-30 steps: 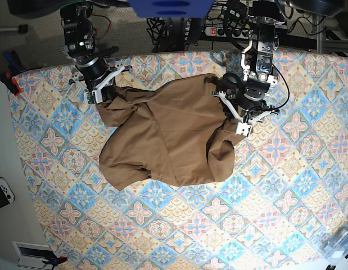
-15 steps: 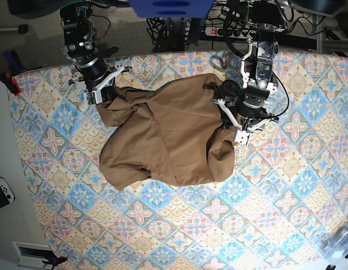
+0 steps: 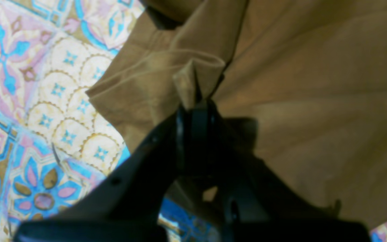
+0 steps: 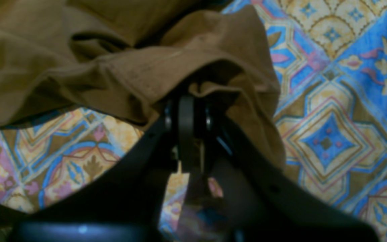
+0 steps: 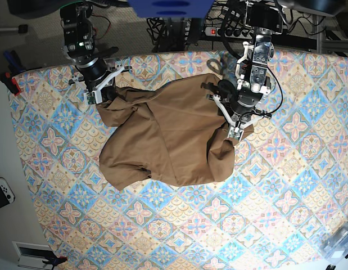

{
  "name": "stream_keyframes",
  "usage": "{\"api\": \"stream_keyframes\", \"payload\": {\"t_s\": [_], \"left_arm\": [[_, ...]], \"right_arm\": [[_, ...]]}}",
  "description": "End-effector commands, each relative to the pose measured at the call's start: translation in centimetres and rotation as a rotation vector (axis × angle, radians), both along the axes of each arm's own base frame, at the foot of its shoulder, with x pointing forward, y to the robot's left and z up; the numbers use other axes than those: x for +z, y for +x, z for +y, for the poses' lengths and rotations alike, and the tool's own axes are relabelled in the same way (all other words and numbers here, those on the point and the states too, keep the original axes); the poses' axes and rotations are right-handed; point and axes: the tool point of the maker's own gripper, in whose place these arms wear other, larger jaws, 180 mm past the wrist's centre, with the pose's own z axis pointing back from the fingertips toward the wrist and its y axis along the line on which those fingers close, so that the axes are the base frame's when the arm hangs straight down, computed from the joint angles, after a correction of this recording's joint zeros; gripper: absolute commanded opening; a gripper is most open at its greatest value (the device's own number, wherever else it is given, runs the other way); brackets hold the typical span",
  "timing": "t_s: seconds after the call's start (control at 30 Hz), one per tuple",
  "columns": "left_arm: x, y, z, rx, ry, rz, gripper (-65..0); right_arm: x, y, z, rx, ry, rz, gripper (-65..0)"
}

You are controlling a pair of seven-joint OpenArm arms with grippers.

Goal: Layout the t-shirt on the table in an organized manner, then fold the t-shirt properly
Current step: 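Pull the held shirt edge with the left gripper toward the robot base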

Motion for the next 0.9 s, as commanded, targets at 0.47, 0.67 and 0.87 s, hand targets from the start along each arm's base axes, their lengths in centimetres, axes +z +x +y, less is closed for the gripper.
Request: {"api": "stream_keyframes", "payload": {"t_s": [0.47,0.67,0.87], "left_arm": [[6.4,-3.5,0.7,0.026,-0.014,-0.143,-65.0],[2.0,-11.5,4.5,0.112,0.043,0.067,-65.0],[0.9,-14.9,5.4,0.079,0.068,0.157,-65.0]], "right_arm": [[1.1,0.7,-0.3,-0.004,0.001,-0.047,-65.0],[1.5,0.9,-1.5,-0.060,0.001,-0.063,-65.0],[1.9,1.1,-3.5,-0.151,0.001,-0.082,-65.0]]}}
